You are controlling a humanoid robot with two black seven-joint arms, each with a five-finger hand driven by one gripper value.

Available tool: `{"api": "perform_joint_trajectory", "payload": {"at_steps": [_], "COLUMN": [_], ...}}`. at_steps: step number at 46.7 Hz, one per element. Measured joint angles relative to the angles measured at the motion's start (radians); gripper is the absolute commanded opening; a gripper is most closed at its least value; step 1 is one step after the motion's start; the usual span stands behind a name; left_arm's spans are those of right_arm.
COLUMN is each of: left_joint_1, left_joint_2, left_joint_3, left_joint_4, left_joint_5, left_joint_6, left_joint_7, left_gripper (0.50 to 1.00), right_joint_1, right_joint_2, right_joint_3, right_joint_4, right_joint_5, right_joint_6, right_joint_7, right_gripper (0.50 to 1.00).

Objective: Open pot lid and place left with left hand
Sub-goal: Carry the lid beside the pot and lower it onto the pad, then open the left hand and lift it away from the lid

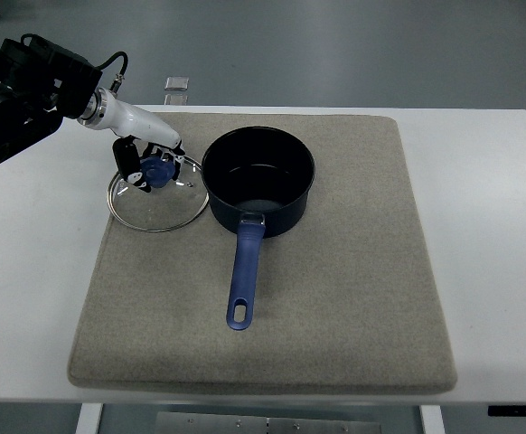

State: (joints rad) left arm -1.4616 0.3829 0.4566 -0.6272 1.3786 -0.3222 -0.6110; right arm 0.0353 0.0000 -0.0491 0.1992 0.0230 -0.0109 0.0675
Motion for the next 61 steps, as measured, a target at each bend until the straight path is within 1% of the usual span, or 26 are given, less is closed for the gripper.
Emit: {"api": "perform_joint_trajectory", "payload": {"at_steps": [12, 13, 16, 18, 19, 23, 32, 35, 44, 50, 56, 61], "left_joint_1": [0.003, 0.003, 0.004, 0.005, 0.005, 0.004, -0.012, -0.012, -0.026, -0.084, -0.117, -0.101], "left_joint_2": [-0.002, -0.002, 0.0, 0.003, 0.005, 0.012, 0.038, 0.046, 0.064, 0.088, 0.106, 0.108], "left_joint_3": [0.0, 0.0, -0.001, -0.011, -0.017, -0.049, -0.056, -0.056, -0.063, -0.075, -0.142, -0.259], "left_joint_4": [0.003, 0.003, 0.003, 0.002, 0.002, -0.001, -0.005, -0.018, -0.059, -0.102, -0.11, -0.08], "left_joint_5": [-0.009, -0.011, -0.018, -0.034, -0.045, -0.107, -0.153, -0.153, -0.154, -0.173, -0.216, -0.303], "left_joint_6": [0.012, 0.012, 0.013, 0.013, 0.012, -0.003, -0.043, -0.054, -0.057, -0.058, -0.06, -0.063], "left_joint_7": [0.0, 0.0, 0.0, 0.0, 0.0, 0.0, 0.0, 0.0, 0.0, 0.0, 0.0, 0.0], "left_gripper": [0.5, 0.542, 0.734, 0.839, 0.874, 0.964, 0.973, 0.988, 0.988, 0.988, 0.988, 0.988], "right_joint_1": [0.0, 0.0, 0.0, 0.0, 0.0, 0.0, 0.0, 0.0, 0.0, 0.0, 0.0, 0.0], "right_joint_2": [0.0, 0.0, 0.0, 0.0, 0.0, 0.0, 0.0, 0.0, 0.0, 0.0, 0.0, 0.0], "right_joint_3": [0.0, 0.0, 0.0, 0.0, 0.0, 0.0, 0.0, 0.0, 0.0, 0.0, 0.0, 0.0], "right_joint_4": [0.0, 0.0, -0.001, -0.001, -0.001, -0.001, -0.001, 0.0, -0.001, -0.001, 0.0, -0.001], "right_joint_5": [0.0, 0.0, 0.0, 0.0, 0.0, 0.0, 0.0, 0.0, 0.0, 0.0, 0.0, 0.0], "right_joint_6": [0.0, 0.0, 0.0, 0.0, 0.0, 0.0, 0.0, 0.0, 0.0, 0.0, 0.0, 0.0], "right_joint_7": [0.0, 0.0, 0.0, 0.0, 0.0, 0.0, 0.0, 0.0, 0.0, 0.0, 0.0, 0.0], "right_gripper": [0.917, 0.917, 0.917, 0.917, 0.917, 0.917, 0.917, 0.917, 0.917, 0.917, 0.917, 0.917]}}
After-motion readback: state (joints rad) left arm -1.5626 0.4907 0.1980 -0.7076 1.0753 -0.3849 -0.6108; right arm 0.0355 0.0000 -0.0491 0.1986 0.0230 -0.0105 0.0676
